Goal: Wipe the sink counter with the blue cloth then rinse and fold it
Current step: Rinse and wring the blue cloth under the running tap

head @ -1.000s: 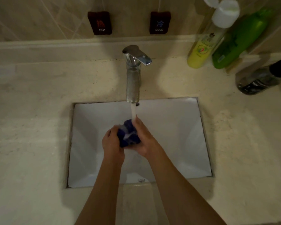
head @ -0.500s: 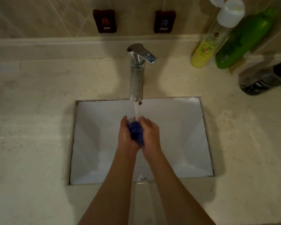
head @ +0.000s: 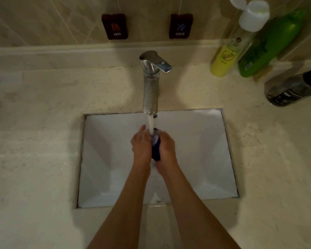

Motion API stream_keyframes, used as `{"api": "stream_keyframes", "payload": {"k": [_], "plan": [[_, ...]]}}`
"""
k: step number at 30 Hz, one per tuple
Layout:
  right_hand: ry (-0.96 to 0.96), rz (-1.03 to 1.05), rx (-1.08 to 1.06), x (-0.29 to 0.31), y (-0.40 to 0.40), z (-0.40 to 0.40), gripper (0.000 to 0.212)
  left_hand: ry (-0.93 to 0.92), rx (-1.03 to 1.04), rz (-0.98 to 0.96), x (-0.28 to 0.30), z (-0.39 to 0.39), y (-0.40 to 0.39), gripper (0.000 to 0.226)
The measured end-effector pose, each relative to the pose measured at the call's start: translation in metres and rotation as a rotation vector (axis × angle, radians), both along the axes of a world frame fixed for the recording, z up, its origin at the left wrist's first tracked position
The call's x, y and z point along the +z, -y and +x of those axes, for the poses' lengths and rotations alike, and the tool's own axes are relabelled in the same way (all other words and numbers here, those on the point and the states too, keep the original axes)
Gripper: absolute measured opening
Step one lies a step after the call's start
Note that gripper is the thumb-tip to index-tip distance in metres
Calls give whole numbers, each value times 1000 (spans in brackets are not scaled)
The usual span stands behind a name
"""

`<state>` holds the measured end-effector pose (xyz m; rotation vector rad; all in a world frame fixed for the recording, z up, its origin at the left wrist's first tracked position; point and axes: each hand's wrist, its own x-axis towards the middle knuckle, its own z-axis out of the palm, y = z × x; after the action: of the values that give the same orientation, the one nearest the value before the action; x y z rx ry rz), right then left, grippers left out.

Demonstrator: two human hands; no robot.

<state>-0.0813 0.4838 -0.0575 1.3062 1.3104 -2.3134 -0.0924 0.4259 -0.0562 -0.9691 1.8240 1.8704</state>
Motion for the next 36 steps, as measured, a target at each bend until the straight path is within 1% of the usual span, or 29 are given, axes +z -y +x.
{"api": "stream_keyframes", "payload": {"k": [1, 3, 5, 6, 7, 8, 9, 10, 11, 13, 15, 17, 19, 20, 22, 23, 24, 25, 26, 28, 29, 30, 31, 32, 33, 35, 36], "plan": [[-13, 80, 14, 1, 1, -2, 17, -42, -1, -66, 4, 0, -2, 31], [-32, 204, 75, 2, 0, -5, 19, -89, 41, -102, 12, 3, -10, 24], [-76, 158, 105, 3, 0, -5, 25, -106, 57, -76, 11, 9, -15, 28], [-115, 173, 113, 3, 0, -4, 22, -95, 63, -41, 11, 8, -14, 34], [-151, 226, 131, 5, 0, -2, 14, -67, 104, 35, 6, 5, -13, 41], [-173, 290, 147, 4, 0, 0, 12, -13, 136, 132, 3, 2, -9, 47], [-186, 326, 152, 5, 0, 4, 19, 25, 167, 254, 2, 0, -6, 51], [-205, 332, 161, 5, 0, 7, 26, 53, 184, 327, 4, 1, -5, 50], [-226, 349, 187, 3, 2, 10, 29, 62, 194, 330, 6, 2, -5, 47], [-252, 412, 268, 2, 8, 16, 23, 18, 162, 283, 6, 3, -7, 37], [-263, 466, 266, 0, 15, 19, 26, 26, 111, 196, 8, 1, -6, 31], [-278, 565, 242, 3, 16, 17, 30, 42, 95, 214, 11, 0, -5, 26], [-245, 629, 293, 6, 14, 8, 28, 32, 68, 219, 10, -1, -4, 25], [-214, 654, 326, 8, 13, 2, 30, 20, 60, 220, 10, -1, -4, 31], [-149, 686, 365, 9, 13, -8, 34, 41, 100, 293, 11, -2, -4, 48], [-82, 699, 385, 8, 13, -12, 34, 52, 109, 293, 9, -2, -4, 48], [2, 721, 393, 7, 13, -15, 34, 67, 95, 256, 10, -1, -4, 42], [79, 713, 384, 7, 13, -16, 34, 73, 86, 212, 10, -1, -5, 34], [106, 684, 366, 4, 12, -16, 31, 65, 83, 179, 11, 1, -5, 30], [97, 628, 346, 1, 13, -16, 16, 74, 126, 186, 12, 3, -4, 29], [118, 552, 311, 0, 12, -16, 15, 70, 123, 142, 10, 3, -3, 29], [158, 418, 246, 1, 10, -18, 15, 55, 98, 71, 10, 2, -2, 31], [198, 251, 196, 0, 8, -19, 11, 31, 63, -10, 9, 3, -2, 33], [244, 88, 171, 3, 6, -19, 12, 15, 35, -67, 11, 3, -2, 34], [269, -11, 143, 5, 4, -19, 17, 4, 25, -95, 12, 3, -1, 34], [262, -62, 104, 7, 2, -18, 19, -21, 27, -104, 13, 3, 0, 33], [251, -45, 70, 9, 2, -18, 17, -28, 48, -88, 14, 2, 2, 31]]}}
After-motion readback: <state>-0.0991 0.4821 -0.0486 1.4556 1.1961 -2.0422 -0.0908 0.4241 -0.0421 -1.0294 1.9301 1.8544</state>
